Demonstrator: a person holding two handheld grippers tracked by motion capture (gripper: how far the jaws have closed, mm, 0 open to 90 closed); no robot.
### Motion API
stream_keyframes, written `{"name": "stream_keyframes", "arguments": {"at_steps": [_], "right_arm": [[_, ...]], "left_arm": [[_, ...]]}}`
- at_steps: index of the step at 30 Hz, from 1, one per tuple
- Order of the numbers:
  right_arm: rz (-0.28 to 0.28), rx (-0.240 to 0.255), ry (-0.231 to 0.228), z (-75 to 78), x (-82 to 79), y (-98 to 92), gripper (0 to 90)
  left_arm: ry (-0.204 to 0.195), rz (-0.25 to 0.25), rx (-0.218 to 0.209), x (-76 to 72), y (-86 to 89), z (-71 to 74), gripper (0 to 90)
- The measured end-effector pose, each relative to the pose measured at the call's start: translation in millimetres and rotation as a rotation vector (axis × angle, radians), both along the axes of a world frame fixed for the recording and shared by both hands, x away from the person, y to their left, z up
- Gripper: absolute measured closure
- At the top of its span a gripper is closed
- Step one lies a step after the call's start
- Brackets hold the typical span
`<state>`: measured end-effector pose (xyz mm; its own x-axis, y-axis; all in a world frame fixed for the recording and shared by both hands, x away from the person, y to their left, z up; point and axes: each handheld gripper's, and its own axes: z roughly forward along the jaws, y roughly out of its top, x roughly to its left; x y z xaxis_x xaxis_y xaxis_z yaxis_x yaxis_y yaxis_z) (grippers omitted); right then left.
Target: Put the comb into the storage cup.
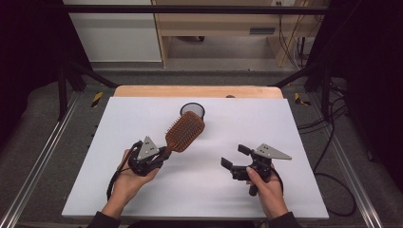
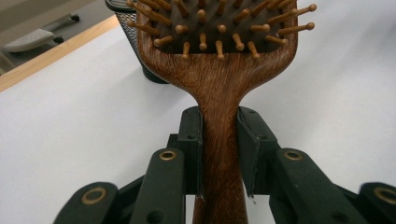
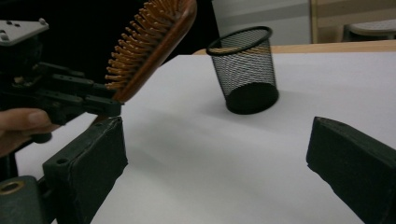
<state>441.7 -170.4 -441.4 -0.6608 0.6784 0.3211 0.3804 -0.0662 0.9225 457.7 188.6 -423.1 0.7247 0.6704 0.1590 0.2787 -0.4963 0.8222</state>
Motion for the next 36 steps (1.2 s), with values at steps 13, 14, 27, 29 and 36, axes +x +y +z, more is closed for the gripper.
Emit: {"name": "stream_keyframes", "arguments": {"at_steps": [13,14,27,29,36], "right_arm": [[0.073,0.080,0.038,16.5,23.4,54.1,6.4],[0.082,0.079,0.039,17.8,25.3,58.0,6.5],[0.127,0.088,0.062,35.2,40.9,90.3,7.4],[0.133,0.085,0.067,37.2,42.6,92.8,7.7],[0.140,0.095,0.062,44.5,45.3,96.0,10.4]], "left_arm": [[-0.045,0.007,-0.062,-10.1,-3.7,-1.6,72.8],[-0.046,0.006,-0.065,-10.4,-3.6,-2.0,72.8],[-0.058,-0.004,-0.080,-15.6,-8.7,-3.7,72.8],[-0.063,-0.002,-0.080,-16.3,-9.0,-3.6,72.8],[-0.067,-0.006,-0.093,-18.5,-11.0,-3.9,72.8]]}}
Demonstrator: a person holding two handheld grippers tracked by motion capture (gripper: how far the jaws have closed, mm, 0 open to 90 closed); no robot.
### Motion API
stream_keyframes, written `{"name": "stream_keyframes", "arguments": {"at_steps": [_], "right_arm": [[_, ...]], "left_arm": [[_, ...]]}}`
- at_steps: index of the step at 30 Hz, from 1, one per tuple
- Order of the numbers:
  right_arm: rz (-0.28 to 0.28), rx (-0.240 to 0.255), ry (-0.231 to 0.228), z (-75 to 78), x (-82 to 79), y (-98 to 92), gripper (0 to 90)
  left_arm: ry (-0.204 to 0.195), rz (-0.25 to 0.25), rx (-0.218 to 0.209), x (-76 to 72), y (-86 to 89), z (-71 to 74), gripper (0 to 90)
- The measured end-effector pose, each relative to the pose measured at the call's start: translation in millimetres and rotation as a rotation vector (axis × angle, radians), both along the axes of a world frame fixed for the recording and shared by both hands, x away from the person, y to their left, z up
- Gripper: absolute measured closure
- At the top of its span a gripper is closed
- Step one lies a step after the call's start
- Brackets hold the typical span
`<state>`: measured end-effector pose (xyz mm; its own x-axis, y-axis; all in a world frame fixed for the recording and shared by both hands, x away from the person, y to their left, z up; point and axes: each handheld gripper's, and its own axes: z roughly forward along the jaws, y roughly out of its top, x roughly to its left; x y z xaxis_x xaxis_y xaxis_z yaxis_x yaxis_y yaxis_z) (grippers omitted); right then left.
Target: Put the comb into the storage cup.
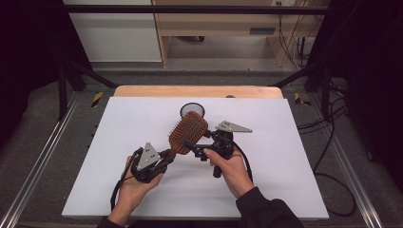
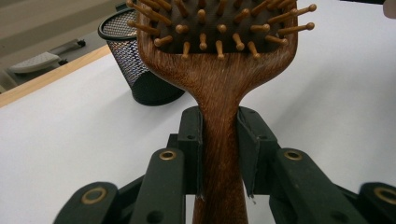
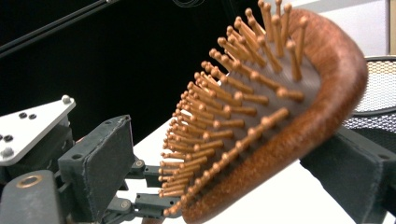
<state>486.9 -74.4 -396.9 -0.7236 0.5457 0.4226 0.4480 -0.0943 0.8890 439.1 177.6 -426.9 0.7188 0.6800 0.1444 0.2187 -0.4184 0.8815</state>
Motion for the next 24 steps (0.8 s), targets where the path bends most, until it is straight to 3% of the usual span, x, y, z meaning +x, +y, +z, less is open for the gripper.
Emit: {"name": "stream_keyframes", "arguments": {"at_steps": [24], "right_arm": [[-0.002,0.003,-0.004,6.1,3.8,-2.7,18.2]], "left_arm": [[-0.003,0.004,-0.015,-1.3,-0.2,-0.8,72.7]]}}
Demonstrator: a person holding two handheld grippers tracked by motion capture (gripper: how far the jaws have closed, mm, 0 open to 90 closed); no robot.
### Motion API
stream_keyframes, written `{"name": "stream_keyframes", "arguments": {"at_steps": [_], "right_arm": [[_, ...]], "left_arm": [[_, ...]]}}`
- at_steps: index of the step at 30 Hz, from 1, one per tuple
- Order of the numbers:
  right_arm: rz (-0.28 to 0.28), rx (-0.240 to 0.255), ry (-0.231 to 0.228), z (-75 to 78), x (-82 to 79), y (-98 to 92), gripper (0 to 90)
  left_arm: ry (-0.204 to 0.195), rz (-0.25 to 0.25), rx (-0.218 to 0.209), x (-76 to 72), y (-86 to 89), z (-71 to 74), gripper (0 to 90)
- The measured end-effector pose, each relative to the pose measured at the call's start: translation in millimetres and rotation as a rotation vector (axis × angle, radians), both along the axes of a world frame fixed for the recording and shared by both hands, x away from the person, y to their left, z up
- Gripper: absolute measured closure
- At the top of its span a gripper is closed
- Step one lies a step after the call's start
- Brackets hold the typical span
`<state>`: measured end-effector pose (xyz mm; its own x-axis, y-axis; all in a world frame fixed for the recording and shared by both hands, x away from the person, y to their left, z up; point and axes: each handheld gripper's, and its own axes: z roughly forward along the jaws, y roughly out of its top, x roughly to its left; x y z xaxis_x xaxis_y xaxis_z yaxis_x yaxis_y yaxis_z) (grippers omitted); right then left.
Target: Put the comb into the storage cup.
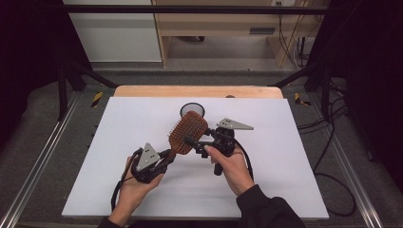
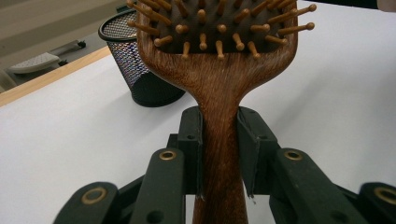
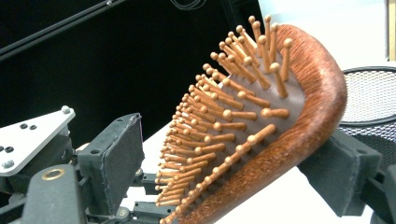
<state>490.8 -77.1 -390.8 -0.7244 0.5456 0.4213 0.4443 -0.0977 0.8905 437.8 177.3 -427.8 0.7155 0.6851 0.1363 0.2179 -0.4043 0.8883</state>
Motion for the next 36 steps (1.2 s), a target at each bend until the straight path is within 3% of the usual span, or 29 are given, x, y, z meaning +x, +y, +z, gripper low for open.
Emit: {"name": "stream_keyframes", "arguments": {"at_steps": [22,36], "right_arm": [[0.009,0.010,-0.002,3.3,6.6,2.2,29.2],[0.008,0.035,0.013,7.5,9.2,0.6,29.7]], "left_arm": [[-0.019,-0.007,-0.012,-3.3,-1.7,2.8,72.7],[-0.026,-0.019,-0.011,-4.1,-3.2,2.2,72.7]]}}
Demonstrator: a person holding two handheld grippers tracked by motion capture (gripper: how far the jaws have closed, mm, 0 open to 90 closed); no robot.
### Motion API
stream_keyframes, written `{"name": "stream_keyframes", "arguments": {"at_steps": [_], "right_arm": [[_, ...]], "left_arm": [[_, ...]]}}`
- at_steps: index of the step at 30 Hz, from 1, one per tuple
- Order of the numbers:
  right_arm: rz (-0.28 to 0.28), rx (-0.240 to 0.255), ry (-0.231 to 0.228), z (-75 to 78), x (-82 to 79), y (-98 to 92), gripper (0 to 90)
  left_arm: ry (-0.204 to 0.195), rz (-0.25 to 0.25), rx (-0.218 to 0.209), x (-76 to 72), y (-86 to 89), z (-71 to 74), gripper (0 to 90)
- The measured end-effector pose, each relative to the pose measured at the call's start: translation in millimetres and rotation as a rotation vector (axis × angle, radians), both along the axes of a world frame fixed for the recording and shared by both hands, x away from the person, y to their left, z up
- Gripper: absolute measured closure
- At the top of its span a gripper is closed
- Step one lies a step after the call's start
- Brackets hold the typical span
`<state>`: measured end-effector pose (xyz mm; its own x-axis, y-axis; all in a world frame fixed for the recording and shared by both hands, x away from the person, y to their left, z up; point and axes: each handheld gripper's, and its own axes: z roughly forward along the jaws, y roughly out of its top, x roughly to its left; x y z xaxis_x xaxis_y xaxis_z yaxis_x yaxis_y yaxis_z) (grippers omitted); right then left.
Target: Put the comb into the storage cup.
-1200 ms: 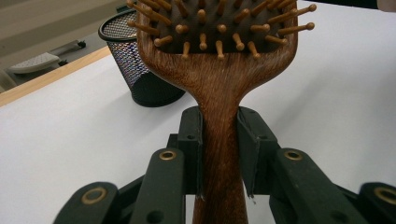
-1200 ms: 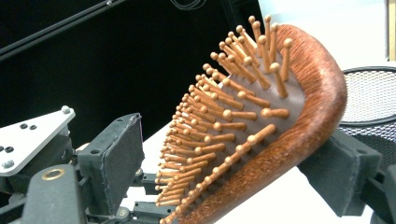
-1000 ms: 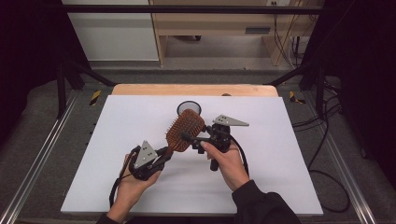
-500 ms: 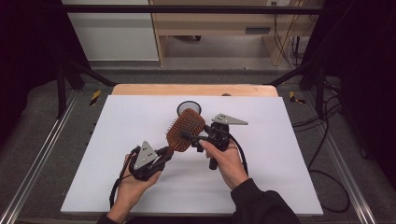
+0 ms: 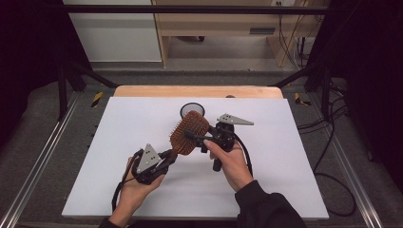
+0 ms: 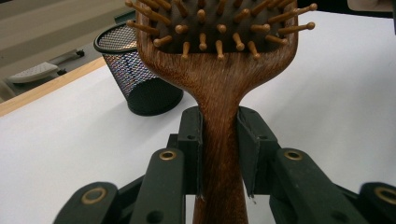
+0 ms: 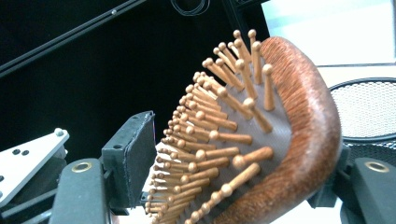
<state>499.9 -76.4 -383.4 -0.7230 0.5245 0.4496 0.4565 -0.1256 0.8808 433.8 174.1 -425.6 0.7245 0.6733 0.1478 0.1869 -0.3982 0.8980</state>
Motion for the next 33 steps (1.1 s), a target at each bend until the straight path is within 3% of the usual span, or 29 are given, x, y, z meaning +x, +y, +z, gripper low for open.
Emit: {"name": "stream_keyframes", "arguments": {"at_steps": [23,31,33], "right_arm": [[0.010,0.006,-0.004,5.9,-4.5,5.3,40.0],[0.023,0.008,-0.027,12.9,-9.6,10.6,46.0],[0.025,-0.011,-0.042,15.9,-12.2,14.1,47.9]], "left_arm": [[0.003,0.010,-0.017,0.9,2.5,-0.4,72.9],[0.003,0.017,-0.022,0.8,3.0,-0.3,73.1],[0.011,0.018,-0.029,1.5,3.1,-1.4,73.1]]}}
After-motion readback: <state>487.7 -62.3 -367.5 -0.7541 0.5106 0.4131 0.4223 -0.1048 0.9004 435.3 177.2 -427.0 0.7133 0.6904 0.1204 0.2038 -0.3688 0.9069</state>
